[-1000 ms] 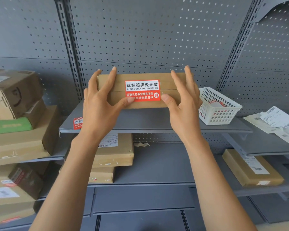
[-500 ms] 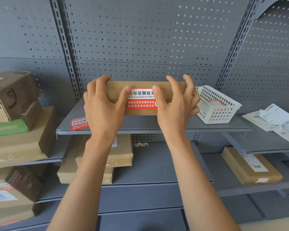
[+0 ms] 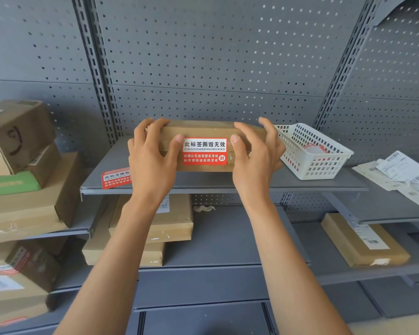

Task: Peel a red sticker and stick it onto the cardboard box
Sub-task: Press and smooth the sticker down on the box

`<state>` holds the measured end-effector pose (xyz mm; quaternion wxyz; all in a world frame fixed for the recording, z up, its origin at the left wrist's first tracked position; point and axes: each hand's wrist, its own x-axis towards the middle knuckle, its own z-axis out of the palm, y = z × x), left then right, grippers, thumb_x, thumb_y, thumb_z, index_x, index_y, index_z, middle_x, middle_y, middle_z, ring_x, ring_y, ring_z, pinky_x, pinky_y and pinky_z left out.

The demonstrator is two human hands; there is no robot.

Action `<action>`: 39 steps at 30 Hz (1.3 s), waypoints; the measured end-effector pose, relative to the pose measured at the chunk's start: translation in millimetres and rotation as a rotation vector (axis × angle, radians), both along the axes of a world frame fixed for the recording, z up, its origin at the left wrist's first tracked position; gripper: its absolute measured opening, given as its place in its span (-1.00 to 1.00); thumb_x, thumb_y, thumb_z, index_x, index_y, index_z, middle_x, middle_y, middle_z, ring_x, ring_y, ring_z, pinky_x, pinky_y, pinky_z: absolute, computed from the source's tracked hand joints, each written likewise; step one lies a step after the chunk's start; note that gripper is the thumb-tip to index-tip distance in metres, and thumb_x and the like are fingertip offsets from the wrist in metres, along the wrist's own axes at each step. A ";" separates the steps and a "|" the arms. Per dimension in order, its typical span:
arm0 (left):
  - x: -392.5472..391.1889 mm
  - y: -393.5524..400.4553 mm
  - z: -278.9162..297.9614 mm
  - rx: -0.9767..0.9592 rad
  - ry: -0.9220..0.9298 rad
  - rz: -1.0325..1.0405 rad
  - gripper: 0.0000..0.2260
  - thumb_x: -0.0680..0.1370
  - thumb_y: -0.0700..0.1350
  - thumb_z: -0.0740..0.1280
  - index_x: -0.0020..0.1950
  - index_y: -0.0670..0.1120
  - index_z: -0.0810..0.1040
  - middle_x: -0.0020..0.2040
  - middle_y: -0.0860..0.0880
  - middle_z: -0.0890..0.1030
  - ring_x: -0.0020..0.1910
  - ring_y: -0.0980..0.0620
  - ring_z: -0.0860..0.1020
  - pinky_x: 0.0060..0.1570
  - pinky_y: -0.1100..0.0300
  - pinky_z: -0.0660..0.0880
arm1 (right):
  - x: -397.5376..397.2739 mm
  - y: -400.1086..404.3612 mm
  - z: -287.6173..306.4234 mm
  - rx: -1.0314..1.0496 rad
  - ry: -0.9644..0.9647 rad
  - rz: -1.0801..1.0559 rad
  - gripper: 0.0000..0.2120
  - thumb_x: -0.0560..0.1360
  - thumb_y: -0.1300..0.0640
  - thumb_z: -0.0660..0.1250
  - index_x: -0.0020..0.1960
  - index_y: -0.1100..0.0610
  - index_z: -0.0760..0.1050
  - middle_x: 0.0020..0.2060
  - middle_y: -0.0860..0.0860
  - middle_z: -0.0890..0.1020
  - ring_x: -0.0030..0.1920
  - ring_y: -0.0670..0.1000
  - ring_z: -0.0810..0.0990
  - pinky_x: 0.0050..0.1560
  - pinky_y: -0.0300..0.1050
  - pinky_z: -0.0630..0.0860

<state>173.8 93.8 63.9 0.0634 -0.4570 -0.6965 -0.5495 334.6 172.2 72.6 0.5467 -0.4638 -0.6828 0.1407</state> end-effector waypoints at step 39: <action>-9.4 -3.4 8.9 -0.133 0.166 -0.032 0.09 0.31 0.31 0.56 0.67 0.16 0.01 0.64 -0.06 0.18 0.51 -0.15 0.23 0.42 -0.10 0.29 | 5.8 0.1 0.3 0.006 -0.296 0.092 -0.12 0.37 -0.31 0.49 0.59 -0.18 0.22 0.67 -0.09 0.00 0.61 0.22 -0.06 0.41 0.33 0.07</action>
